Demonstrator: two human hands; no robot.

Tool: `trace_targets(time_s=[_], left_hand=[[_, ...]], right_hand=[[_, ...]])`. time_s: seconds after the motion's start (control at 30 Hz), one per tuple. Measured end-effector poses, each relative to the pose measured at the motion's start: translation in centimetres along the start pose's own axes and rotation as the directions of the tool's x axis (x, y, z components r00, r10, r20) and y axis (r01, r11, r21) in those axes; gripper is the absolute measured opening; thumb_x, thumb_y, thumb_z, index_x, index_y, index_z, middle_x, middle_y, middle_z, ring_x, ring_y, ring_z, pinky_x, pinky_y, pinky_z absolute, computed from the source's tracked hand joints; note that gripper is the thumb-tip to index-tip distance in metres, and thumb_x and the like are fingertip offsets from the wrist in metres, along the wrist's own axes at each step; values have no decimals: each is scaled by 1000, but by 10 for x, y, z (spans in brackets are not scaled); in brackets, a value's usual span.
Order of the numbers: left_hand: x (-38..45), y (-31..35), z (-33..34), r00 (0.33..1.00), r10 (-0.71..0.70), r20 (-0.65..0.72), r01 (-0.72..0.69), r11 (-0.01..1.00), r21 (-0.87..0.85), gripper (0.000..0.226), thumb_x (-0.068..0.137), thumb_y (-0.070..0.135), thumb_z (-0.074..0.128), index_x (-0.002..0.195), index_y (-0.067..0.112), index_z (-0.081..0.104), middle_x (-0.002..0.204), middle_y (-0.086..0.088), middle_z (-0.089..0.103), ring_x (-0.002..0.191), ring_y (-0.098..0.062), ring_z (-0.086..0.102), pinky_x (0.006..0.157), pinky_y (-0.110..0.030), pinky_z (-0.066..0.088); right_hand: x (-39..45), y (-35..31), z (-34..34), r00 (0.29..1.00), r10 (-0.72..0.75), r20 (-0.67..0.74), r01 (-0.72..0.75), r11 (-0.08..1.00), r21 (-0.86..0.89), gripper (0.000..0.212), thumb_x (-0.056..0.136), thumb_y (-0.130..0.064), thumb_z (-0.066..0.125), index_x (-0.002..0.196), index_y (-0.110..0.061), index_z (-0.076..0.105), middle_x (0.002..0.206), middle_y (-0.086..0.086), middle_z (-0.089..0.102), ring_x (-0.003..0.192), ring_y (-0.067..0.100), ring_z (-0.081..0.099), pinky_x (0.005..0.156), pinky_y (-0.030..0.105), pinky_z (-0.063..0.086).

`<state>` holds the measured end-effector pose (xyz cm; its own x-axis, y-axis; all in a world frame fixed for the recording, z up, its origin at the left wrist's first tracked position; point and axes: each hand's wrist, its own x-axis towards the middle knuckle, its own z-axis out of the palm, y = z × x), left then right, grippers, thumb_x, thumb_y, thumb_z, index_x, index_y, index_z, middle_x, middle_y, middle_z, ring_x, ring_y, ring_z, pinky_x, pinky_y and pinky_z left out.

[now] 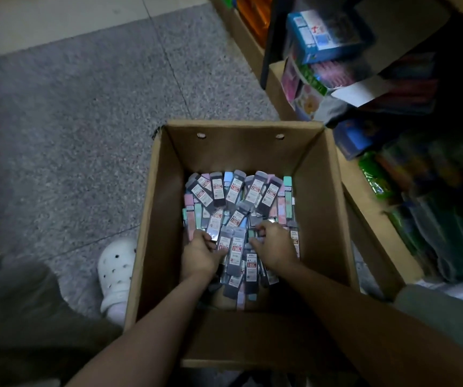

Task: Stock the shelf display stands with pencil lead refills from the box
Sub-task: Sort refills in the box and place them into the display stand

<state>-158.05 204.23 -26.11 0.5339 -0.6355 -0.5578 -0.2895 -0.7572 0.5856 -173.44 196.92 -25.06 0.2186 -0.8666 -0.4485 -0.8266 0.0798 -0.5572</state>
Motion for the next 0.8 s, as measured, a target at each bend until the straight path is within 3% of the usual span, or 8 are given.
trace_targets(time_s=[0.1, 0.2, 0.3, 0.4, 0.5, 0.63, 0.73, 0.8], left_hand=[[0, 0, 3, 1000, 14, -15, -14, 1000, 1, 44, 73, 17, 83, 79, 29, 41, 72, 7, 65, 74, -14, 64, 74, -31, 52], [-1, 2, 2, 999, 32, 4, -32, 999, 2, 31, 81, 18, 76, 81, 27, 47, 75, 6, 63, 78, -17, 64, 77, -34, 54], [1, 6, -5, 998, 61, 20, -62, 997, 48, 12, 89, 19, 67, 86, 21, 56, 80, 5, 60, 86, -21, 63, 72, -26, 47], [5, 11, -17, 995, 96, -17, -96, 995, 26, 5, 93, 14, 60, 97, 11, 58, 91, -4, 60, 89, -24, 59, 76, -27, 43], [10, 15, -23, 999, 49, -2, -48, 989, -137, 6, 95, 11, 56, 100, 11, 53, 92, -4, 56, 88, -21, 53, 81, -28, 41], [15, 20, -19, 998, -29, 53, 44, 948, -315, 8, 95, 10, 55, 103, 7, 55, 89, -10, 54, 80, -19, 48, 72, -28, 40], [19, 28, -17, 992, -77, 102, 112, 905, -410, 15, 97, 11, 54, 111, 7, 55, 91, -8, 60, 77, -17, 54, 65, -24, 46], [20, 33, -15, 987, -72, 143, 130, 879, -459, 15, 98, 11, 53, 113, 8, 54, 86, -4, 62, 73, -15, 58, 57, -22, 51]], right_hand=[[7, -4, 1, 982, -11, -186, 22, 998, 55, 23, 94, -27, 60, 114, -17, 58, 114, 3, 56, 98, 17, 58, 79, 29, 52], [22, -5, -3, 953, 31, -300, -26, 999, 19, 46, 91, -26, 62, 134, -21, 47, 135, 7, 44, 123, 25, 47, 95, 35, 45], [37, -6, -6, 985, 58, -165, -80, 989, -128, 68, 94, -38, 57, 152, -29, 23, 158, 10, 20, 146, 32, 20, 115, 49, 25], [42, -7, 6, 996, 42, -83, -60, 975, -216, 69, 99, -46, 44, 155, -29, 9, 164, 6, 2, 151, 28, 1, 119, 49, 7], [32, -8, 20, 998, 0, -62, -17, 960, -278, 69, 99, -49, 41, 156, -31, 5, 164, 2, -9, 151, 24, -7, 118, 53, 0], [21, -5, 18, 994, -80, 75, 99, 950, -295, 55, 102, -45, 34, 153, -39, 15, 164, -7, -2, 151, 26, -6, 116, 62, -1], [28, -6, 2, 995, -90, -49, 81, 984, -157, 44, 103, -25, 39, 147, -27, 37, 163, -3, 12, 151, 26, 5, 120, 52, 10], [38, -5, -7, 988, -7, -151, -10, 994, -110, 45, 100, -16, 45, 145, -16, 39, 160, 7, 23, 147, 28, 19, 119, 42, 22]])
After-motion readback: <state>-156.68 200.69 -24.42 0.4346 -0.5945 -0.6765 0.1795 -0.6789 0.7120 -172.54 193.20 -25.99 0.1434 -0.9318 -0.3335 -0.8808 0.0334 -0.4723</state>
